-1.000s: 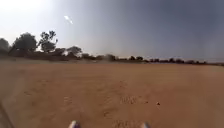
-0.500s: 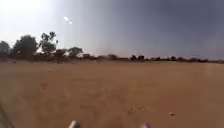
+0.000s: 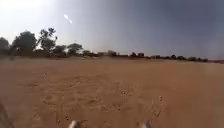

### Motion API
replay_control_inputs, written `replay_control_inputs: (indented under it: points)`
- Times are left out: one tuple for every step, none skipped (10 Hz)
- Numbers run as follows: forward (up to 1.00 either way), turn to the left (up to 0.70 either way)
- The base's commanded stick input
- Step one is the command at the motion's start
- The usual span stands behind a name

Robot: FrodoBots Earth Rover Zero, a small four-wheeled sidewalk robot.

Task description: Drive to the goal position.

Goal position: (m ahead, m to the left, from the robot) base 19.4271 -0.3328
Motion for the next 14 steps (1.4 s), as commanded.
replay_control_inputs:
  points:
    - [0.7,0.0]
    - [0.7,0.0]
    - [0.7,0.0]
    - [0.7,0.0]
    - [0.7,0.0]
    - [0.7,0.0]
    - [0.7,0.0]
    - [0.7,0.0]
    - [0.7,0.0]
    - [0.7,0.0]
    - [0.7,-0.01]
    - [0.7,-0.19]
    - [0.7,-0.35]
    - [0.7,-0.35]
